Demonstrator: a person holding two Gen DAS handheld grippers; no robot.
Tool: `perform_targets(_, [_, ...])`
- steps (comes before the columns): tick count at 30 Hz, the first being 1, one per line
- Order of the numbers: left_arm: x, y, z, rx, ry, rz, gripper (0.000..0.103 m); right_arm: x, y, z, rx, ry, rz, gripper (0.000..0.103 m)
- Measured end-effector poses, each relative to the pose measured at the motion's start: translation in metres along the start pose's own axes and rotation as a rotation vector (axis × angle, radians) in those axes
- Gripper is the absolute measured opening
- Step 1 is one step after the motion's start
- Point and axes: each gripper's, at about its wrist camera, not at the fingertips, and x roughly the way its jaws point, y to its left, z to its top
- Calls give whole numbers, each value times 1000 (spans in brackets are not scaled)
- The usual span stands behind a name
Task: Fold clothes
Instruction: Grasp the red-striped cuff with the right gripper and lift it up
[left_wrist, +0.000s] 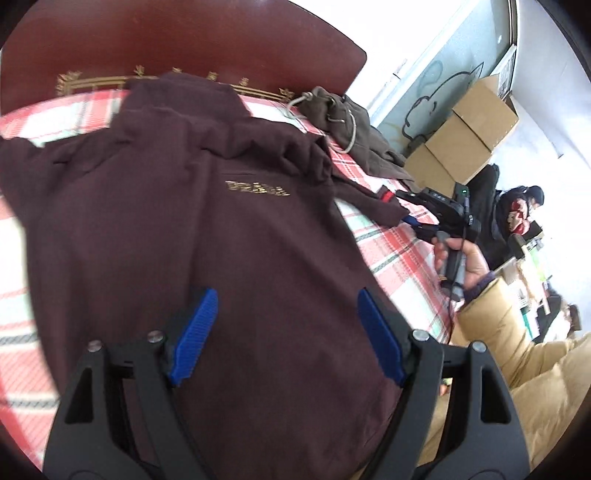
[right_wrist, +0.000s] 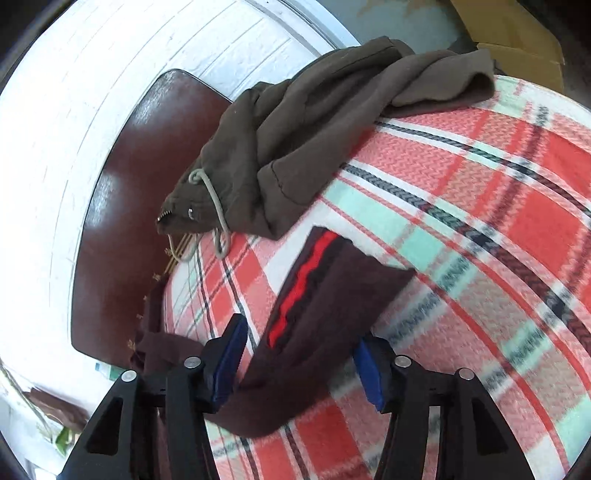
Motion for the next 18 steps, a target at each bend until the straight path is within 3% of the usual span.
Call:
perform_targets(1, [5, -1, 3, -7, 7, -7, 79, 4, -2, 2, 13, 11, 22, 16])
perform_targets(2, [9, -2, 5, -11, 13, -12, 79, 8, -5, 4, 25, 22, 44, 8])
perform_targets(5, [20, -5, 9, -17, 33, -18, 79, 8, -6, 11, 19, 22, 93, 8])
perform_targets(8, [27, -5, 12, -21, 52, -11, 79, -28, 2, 27, -52, -93, 133, 7])
perform_targets(13, [37, -6, 18, -16, 75, -3, 79, -85, -14, 73, -76, -275, 51, 7])
perform_targets(18, [50, -12, 30, 15, 102, 4, 79, -98, -51, 98, -5, -319, -23, 7])
